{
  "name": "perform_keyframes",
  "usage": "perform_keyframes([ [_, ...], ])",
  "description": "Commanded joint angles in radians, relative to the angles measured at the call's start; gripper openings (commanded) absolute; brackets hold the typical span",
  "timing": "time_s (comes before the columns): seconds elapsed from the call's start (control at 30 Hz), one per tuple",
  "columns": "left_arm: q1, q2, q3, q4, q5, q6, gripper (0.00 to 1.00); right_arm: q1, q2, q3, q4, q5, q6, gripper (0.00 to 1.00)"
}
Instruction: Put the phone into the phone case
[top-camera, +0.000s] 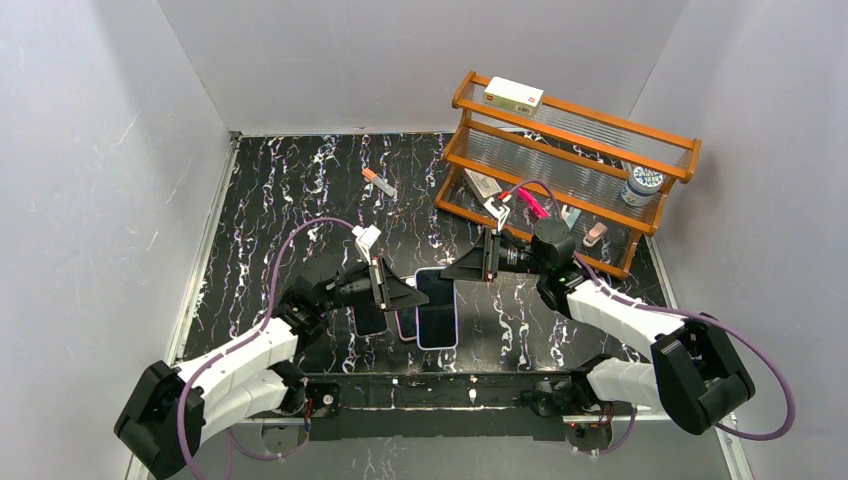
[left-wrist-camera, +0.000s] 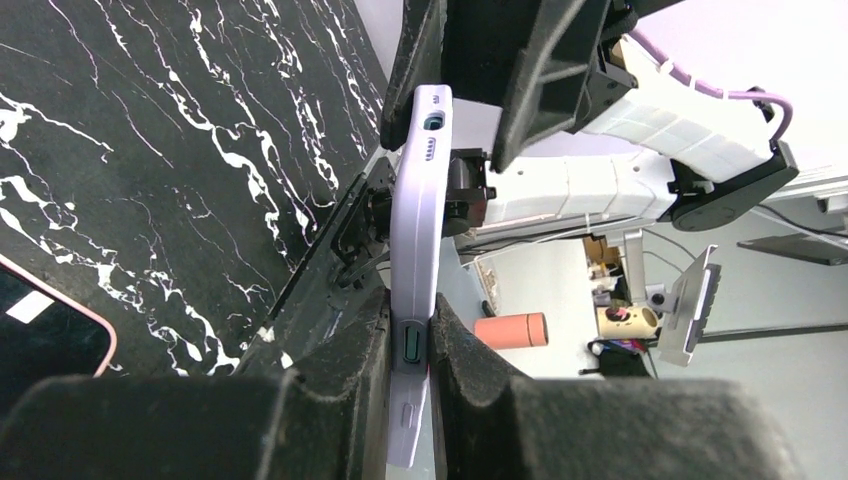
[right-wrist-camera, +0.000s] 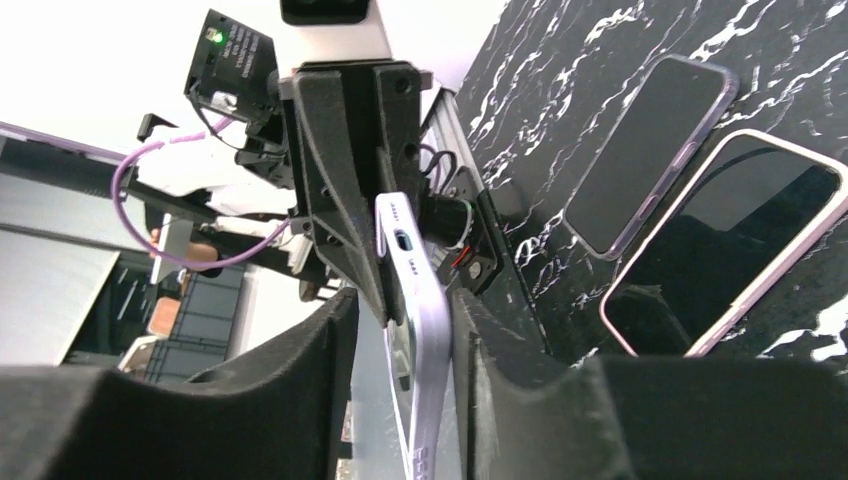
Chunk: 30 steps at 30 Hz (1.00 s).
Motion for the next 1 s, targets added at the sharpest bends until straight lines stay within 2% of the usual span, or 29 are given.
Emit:
perform_keyframes([
  [0.0,0.002,0.021,0.035,-0.095,-0.014,0.08,0.0,-0.003,-0.032,0.012,0.048,0.048,-0.018,0.38],
  [0.13,0.001,0.03,0.045,-0.214,-0.102,0.146,0.0,-0.003,-0.058,0.003,0.037,0.083,-0.019,0.03],
  [0.27,0.001,0.043,0.096,-0.367,-0.185,0.231,0.0,-0.003,-0.065,0.011,-0.053,0.128,-0.026,0.01],
  [0.43,0.001,0.071,0.121,-0.381,-0.211,0.238,0.0,-0.003,-0.083,-0.006,-0.117,0.182,-0.038,0.01],
  [0.57,0.001,0.095,0.141,-0.343,-0.207,0.19,0.0,-0.002,-0.101,-0.003,-0.195,0.212,-0.059,0.3],
  [0.67,0.001,0.103,0.147,-0.278,-0.222,0.143,0.0,-0.003,-0.144,0.012,-0.299,0.262,-0.094,0.62],
  [0.77,0.0,0.133,0.153,-0.216,-0.24,0.108,0.0,-0.003,-0.199,0.046,-0.444,0.347,-0.141,0.91],
  [0.8,-0.001,0.15,0.159,-0.2,-0.247,0.103,0.0,-0.004,-0.219,0.055,-0.491,0.379,-0.152,0.98],
  [0.97,-0.025,0.27,0.188,-0.093,-0.292,0.073,0.0,-0.004,-0.31,0.097,-0.632,0.482,-0.192,0.99],
])
